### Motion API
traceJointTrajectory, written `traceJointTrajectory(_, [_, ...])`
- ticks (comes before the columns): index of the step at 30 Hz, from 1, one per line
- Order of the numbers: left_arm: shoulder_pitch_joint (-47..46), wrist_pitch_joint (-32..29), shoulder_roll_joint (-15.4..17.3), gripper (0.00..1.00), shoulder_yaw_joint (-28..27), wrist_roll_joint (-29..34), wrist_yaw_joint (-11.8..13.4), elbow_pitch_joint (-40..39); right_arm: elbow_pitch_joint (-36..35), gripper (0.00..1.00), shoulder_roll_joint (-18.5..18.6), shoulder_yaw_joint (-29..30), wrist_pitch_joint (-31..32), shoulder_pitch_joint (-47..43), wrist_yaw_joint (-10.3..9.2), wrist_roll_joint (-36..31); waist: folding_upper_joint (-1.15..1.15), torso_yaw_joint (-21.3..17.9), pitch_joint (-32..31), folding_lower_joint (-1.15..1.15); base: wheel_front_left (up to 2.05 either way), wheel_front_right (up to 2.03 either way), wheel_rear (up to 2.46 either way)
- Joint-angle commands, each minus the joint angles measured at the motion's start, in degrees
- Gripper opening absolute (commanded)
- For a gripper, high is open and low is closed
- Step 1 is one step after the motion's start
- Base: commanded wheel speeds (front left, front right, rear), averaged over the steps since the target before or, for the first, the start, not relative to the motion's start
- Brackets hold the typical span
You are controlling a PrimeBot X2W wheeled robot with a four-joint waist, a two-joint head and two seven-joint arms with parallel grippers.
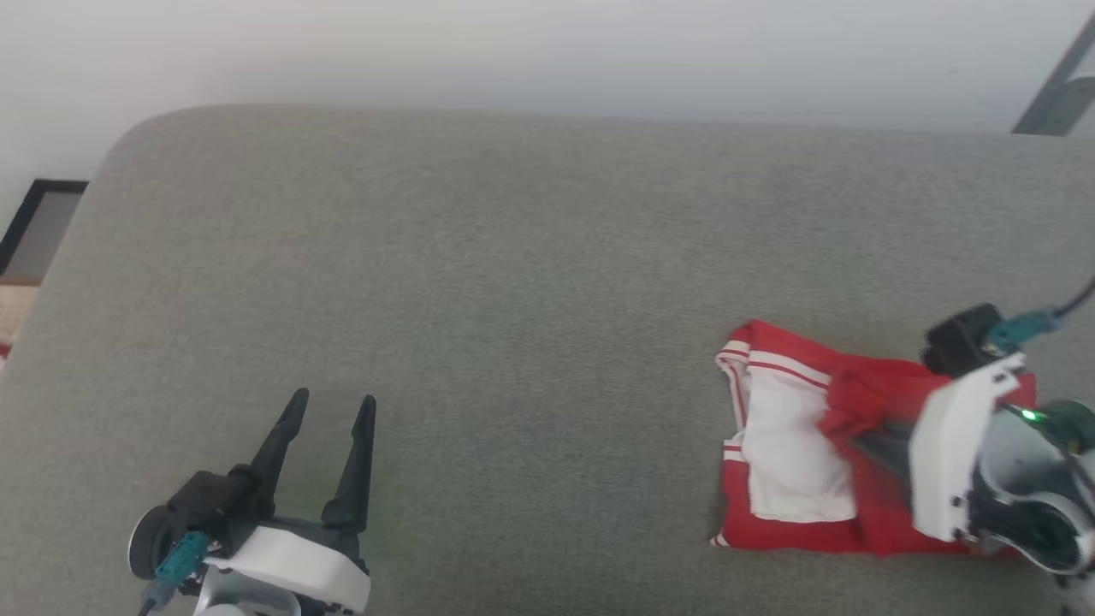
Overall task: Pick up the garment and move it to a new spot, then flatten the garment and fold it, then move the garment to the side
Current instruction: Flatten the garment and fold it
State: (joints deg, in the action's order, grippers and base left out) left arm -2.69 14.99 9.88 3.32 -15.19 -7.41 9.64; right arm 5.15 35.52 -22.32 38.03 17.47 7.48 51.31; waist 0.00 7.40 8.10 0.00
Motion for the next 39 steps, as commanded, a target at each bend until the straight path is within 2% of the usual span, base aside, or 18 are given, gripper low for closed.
traceJointTrajectory(1, [-0.7,0.2,-0.2,1.0,-0.1,-1.0,-0.1,0.2,-0.2,0.0,-0.8,-0.4,0.1,1.1,0.02,-0.3,0.0,0.8,0.4,0.0,0.0,0.0,0.0])
traceJointTrajectory(7, [-1.6,0.2,-1.1,1.0,0.6,-0.9,-0.1,0.5,2.1,0.0,-3.9,-3.2,-0.7,4.8,0.02,-1.7,0.0,2.6,1.5,0.0,0.0,0.0,0.0])
traceJointTrajectory(16, [-2.7,0.2,-1.0,1.0,1.7,-1.9,-0.1,0.8,7.7,0.0,-5.5,-7.8,-5.1,7.1,0.02,-2.7,0.0,3.6,1.7,0.0,0.0,0.0,0.0])
traceJointTrajectory(17, [-2.6,0.2,-0.9,1.0,1.6,-2.0,-0.1,1.0,7.8,0.18,-5.7,-8.6,-5.9,7.2,0.02,-2.4,0.0,3.4,1.5,0.0,0.0,0.0,0.0])
traceJointTrajectory(18, [-2.5,0.2,-0.8,1.0,1.4,-2.1,-0.1,1.1,8.1,0.42,-6.0,-9.0,-6.8,7.3,0.02,-2.0,0.0,3.2,1.2,0.0,0.0,0.0,0.0])
traceJointTrajectory(19, [-2.2,0.2,-0.7,1.0,1.3,-2.0,-0.1,1.3,8.5,0.86,-6.1,-9.3,-7.6,7.2,0.02,-1.4,0.0,3.0,0.9,0.0,0.0,0.0,0.0])
traceJointTrajectory(20, [-1.9,0.2,-0.6,1.0,1.2,-2.0,-0.1,1.5,8.8,1.0,-6.0,-9.8,-8.2,7.2,0.02,-0.9,0.0,2.7,0.6,0.0,0.0,0.0,0.0])
traceJointTrajectory(27, [0.1,0.3,0.0,1.0,0.3,-2.1,-0.1,2.7,10.0,1.0,-4.4,-9.9,-15.5,7.6,0.02,1.7,0.0,0.2,-2.0,0.0,0.0,0.0,0.0])
traceJointTrajectory(32, [1.5,0.3,0.4,1.0,0.0,-2.6,-0.1,3.6,12.5,1.0,-3.2,-9.7,-24.8,7.0,0.02,0.6,0.0,-2.1,-3.9,0.0,0.0,0.0,0.0])
traceJointTrajectory(39, [3.4,0.3,0.8,1.0,-1.2,-3.5,-0.1,5.1,20.2,1.0,-3.0,-8.9,-39.1,5.0,0.02,-0.2,0.0,-4.9,-6.3,0.0,0.0,0.0,0.0])
